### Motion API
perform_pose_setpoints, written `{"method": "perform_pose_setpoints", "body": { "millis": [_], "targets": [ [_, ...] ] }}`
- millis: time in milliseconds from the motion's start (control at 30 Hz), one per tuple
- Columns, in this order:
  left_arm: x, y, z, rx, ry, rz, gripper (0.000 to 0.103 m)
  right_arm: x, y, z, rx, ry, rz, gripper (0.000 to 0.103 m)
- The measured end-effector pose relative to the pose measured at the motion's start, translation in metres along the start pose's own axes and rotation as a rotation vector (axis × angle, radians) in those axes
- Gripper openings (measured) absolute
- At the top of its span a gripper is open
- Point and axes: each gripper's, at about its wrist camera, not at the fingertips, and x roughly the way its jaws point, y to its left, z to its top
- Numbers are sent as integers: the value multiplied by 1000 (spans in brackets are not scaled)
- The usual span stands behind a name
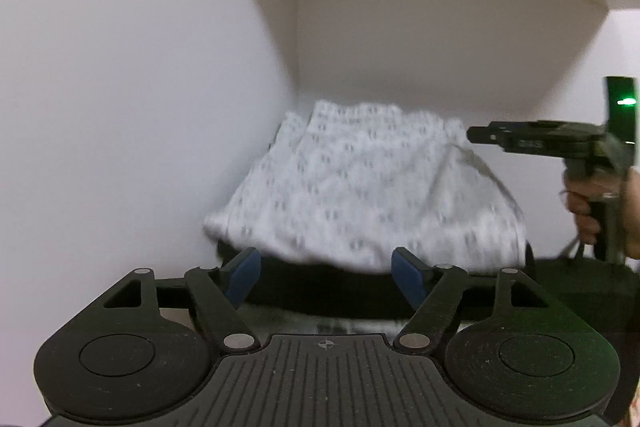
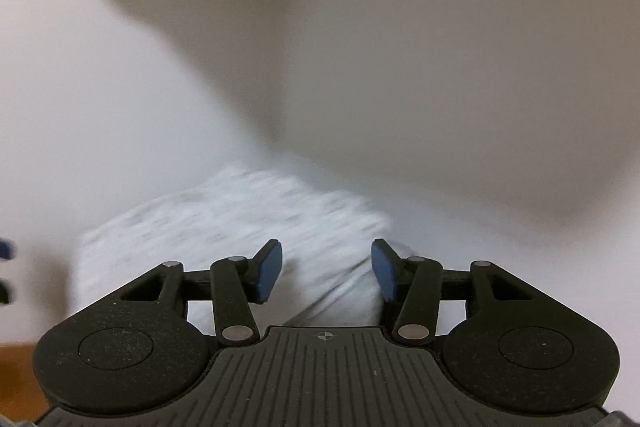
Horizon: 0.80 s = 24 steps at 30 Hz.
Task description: Fold clothes
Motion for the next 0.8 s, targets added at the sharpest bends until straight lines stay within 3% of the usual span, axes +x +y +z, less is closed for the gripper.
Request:
{"method": "perform_pose_setpoints", "body": {
  "millis": [267,367,467,800],
  "targets": [
    [-81,-3,-56,-49,11,18,85,-68,103,-26,-45,45,228,77],
    [-117,4,-83,-59,20,24,103,-81,143,-44,-23,90,301,85],
    [-147,11,-114,-79,38,38,103,-83,180,-71,-8,160,360,90],
    [-200,23,-190,-92,80,41,103,-94,271,-145,-5,310,343,94]
  ]
}}
